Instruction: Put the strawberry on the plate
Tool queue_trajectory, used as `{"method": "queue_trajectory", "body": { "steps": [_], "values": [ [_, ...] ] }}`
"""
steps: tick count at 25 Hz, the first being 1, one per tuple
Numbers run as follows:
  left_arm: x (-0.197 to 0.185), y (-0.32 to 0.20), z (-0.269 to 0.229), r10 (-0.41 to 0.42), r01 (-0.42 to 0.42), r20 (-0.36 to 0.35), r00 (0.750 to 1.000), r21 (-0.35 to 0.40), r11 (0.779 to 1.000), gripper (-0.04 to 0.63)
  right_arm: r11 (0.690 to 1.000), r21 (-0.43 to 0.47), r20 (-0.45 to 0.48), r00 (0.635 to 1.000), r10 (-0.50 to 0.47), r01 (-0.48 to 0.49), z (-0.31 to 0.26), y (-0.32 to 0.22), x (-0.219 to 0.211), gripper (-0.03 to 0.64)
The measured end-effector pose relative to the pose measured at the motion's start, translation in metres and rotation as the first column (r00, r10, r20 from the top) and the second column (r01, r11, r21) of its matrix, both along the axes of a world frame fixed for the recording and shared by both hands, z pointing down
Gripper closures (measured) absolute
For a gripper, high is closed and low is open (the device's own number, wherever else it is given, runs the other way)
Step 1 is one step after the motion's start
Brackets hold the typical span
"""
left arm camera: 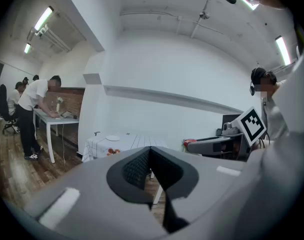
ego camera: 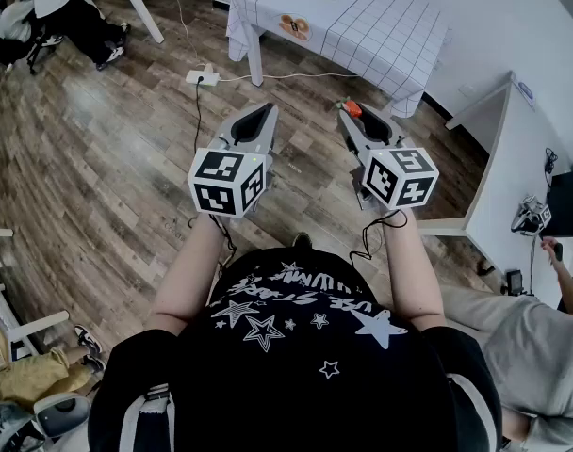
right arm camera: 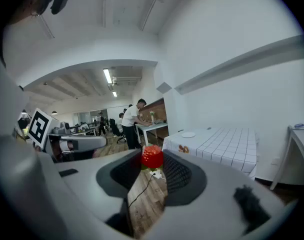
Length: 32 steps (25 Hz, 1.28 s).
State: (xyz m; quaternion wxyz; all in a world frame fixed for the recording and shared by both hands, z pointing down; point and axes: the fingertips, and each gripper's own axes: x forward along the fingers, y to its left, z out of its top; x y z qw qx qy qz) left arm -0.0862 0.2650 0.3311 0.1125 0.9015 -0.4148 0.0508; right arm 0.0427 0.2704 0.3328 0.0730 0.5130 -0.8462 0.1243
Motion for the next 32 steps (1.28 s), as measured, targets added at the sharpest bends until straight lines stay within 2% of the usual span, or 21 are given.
{"method": "queue_trajectory", "body": {
  "steps": [7,12,19,23,27,32],
  "values": [
    [0.003,-0.012,0.010,-0.042,0.042,0.035,0.999,-0.010,0.999,0.586,0.999,-0.026,0.019,1.000,-0.019,0.019,0.012,-0.004,0.006,0.474],
    [0.008,-0.011,0.011,-0.043,0.043,0.043,0.998,-0.005,0.999,0.586,0.999,-0.038,0.021,0.999,-0.028,0.029,0.020,-0.002,0.008,0.474],
    [0.028,-0.011,0.017,-0.029,0.030,0.052,0.998,-0.012,0.999,0.586,0.998,-0.051,0.023,0.999,-0.026,0.027,0.028,0.002,0.025,0.474],
    [0.044,-0.013,0.020,-0.032,0.033,0.048,0.998,-0.015,0.999,0.586,0.996,-0.057,0.057,0.996,-0.066,0.070,0.030,0.004,0.038,0.474],
    [0.055,-0.015,0.024,-0.055,0.056,0.034,0.998,-0.027,0.998,0.586,0.993,-0.074,0.052,0.994,-0.093,0.097,0.037,0.005,0.051,0.474],
    [0.036,-0.040,0.023,-0.056,0.057,0.021,0.998,-0.039,0.998,0.586,0.991,-0.104,0.072,0.994,-0.078,0.085,0.043,-0.019,0.038,0.474]
  ]
}}
